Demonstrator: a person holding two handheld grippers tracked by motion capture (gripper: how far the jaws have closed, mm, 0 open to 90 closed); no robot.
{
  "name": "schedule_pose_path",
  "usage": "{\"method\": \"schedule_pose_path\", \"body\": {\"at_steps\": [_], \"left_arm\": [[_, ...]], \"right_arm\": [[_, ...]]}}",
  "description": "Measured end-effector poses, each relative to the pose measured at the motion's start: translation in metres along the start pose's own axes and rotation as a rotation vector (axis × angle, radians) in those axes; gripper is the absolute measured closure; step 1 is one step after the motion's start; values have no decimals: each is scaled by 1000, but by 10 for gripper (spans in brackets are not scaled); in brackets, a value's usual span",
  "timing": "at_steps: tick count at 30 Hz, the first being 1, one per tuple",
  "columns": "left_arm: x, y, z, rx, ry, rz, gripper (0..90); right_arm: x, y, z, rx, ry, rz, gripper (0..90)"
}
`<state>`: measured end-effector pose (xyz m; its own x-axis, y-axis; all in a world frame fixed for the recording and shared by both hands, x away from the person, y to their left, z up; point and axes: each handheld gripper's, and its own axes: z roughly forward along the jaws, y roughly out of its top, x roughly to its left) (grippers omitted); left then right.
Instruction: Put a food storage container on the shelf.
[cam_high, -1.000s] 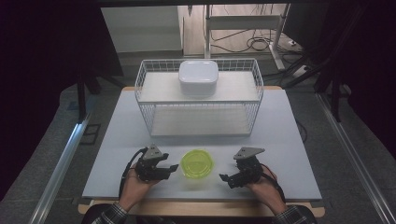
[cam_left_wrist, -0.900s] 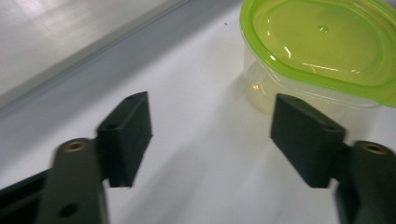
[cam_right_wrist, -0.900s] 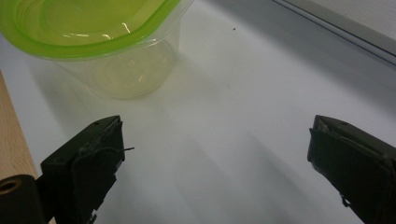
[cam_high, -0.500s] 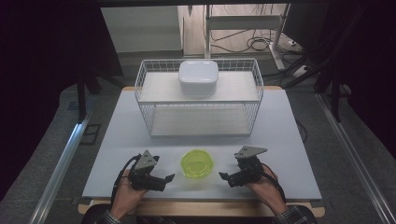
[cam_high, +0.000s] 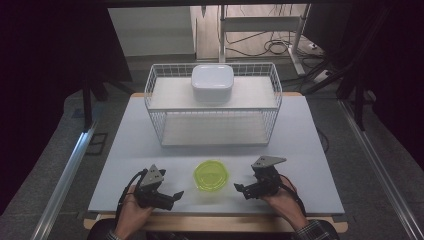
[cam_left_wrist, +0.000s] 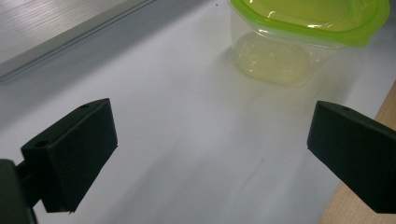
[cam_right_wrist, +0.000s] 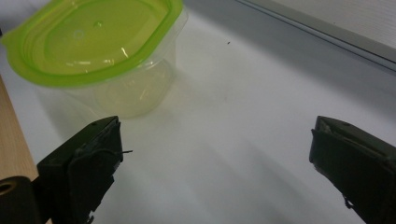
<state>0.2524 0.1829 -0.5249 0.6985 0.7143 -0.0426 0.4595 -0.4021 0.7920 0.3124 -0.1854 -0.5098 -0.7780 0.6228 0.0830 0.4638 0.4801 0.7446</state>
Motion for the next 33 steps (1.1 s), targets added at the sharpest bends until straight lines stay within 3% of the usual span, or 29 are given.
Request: {"method": "schedule_pose_path", "body": {"at_steps": [4, 9, 14, 19, 33], "left_arm": [[1, -1, 0, 6, -1, -9, 16], [0, 0, 0, 10, 5, -4, 19], [1, -1, 0, 18, 8, -1, 21], [2, -1, 1, 21, 10, -2, 23], [1, -2, 3, 32, 12, 5, 26]], "right_arm": [[-1, 4, 0, 14, 21, 52, 22], [3, 10, 1, 52, 40, 48, 68], [4, 19, 1, 28, 79, 56, 155], [4, 28, 1, -7, 137, 116, 248], [-7, 44, 9, 12, 199, 225, 394]]}}
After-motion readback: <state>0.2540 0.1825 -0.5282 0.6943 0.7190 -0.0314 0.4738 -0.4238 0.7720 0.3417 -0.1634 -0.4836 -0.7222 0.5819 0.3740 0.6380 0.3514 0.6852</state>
